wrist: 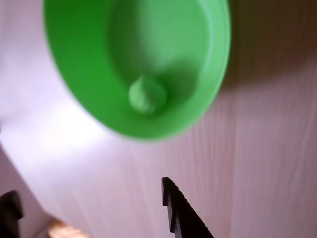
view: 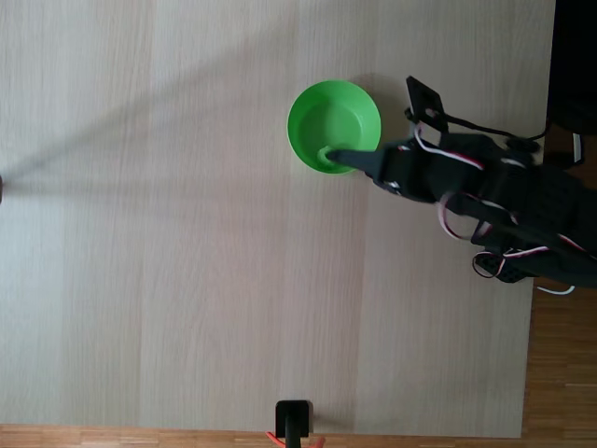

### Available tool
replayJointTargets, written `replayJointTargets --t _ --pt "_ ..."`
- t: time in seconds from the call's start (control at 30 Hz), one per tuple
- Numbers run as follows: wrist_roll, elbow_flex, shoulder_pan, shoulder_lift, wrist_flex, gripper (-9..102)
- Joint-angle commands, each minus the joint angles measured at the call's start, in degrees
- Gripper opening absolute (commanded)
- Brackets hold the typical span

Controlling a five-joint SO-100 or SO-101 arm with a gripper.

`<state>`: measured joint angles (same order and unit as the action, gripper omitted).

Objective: Grasp a green pompom and put it in the green bowl.

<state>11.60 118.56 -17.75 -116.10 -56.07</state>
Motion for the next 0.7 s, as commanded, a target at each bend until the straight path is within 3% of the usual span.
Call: replayJointTargets --t 0.0,0.3,0.67 --pt "-0.26 2.02 2.46 -9.05 -0.70 26" --pt "-0.26 10.46 8.44 -29.62 -1.32 0" --pt "-0.35 25.84 21.53 -50.54 -1.32 0"
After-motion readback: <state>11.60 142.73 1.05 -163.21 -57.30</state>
